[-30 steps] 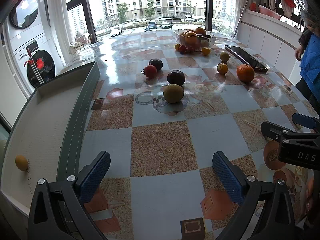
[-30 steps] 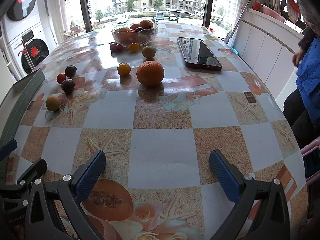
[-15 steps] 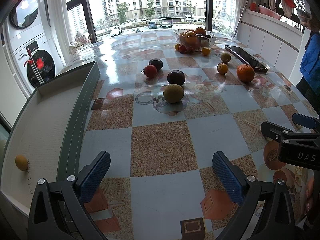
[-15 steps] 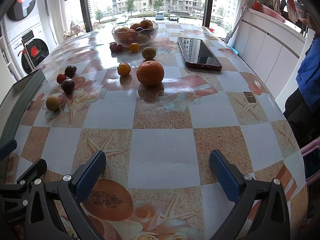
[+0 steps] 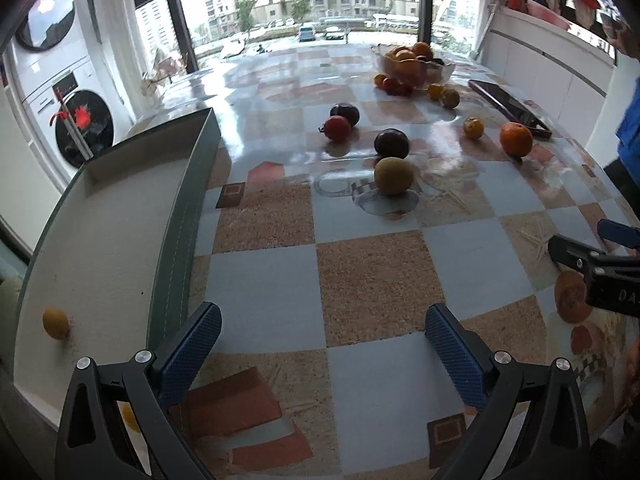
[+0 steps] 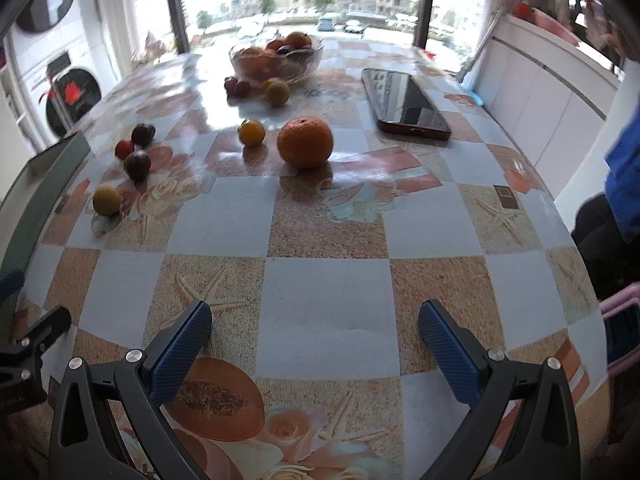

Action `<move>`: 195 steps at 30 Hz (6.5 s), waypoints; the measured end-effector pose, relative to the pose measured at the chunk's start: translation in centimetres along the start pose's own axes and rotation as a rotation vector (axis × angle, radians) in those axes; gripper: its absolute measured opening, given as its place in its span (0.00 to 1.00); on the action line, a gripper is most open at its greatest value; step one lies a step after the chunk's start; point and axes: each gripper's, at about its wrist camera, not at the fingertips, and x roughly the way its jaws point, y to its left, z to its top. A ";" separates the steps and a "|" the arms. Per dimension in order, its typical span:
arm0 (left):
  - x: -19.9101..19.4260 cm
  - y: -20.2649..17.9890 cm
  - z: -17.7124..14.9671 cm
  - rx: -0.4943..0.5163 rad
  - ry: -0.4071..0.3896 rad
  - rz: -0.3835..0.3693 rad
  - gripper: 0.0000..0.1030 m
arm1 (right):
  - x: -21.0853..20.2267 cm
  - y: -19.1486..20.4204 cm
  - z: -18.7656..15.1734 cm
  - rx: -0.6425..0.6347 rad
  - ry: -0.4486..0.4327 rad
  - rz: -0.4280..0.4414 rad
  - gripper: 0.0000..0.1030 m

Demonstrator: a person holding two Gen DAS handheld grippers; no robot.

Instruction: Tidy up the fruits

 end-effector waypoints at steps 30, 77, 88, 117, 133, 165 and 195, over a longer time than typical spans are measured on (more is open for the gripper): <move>4.3 -2.5 7.2 -0.136 0.024 -0.010 0.28 | 3.7 0.2 8.2 -0.041 -0.024 0.169 0.41; -3.1 17.3 0.0 -0.376 -0.090 0.171 0.28 | -4.4 23.7 6.3 -0.350 0.007 0.437 0.41; -1.3 19.0 -0.5 -0.401 -0.053 0.178 0.28 | -2.4 28.1 7.7 -0.367 0.047 0.458 0.41; -3.8 15.4 -0.1 -0.379 -0.107 0.135 0.96 | -1.5 17.0 7.4 -0.144 0.035 0.329 1.00; -3.2 1.5 2.9 -0.085 -0.072 -0.012 0.96 | 2.3 0.8 3.6 0.065 0.065 -0.034 1.00; 1.9 -1.6 1.7 -0.109 -0.025 -0.020 0.99 | 1.8 0.3 2.4 0.034 -0.039 -0.025 1.00; 1.9 -1.6 1.6 -0.111 -0.026 -0.022 0.99 | 1.8 0.4 2.4 0.034 -0.039 -0.024 1.00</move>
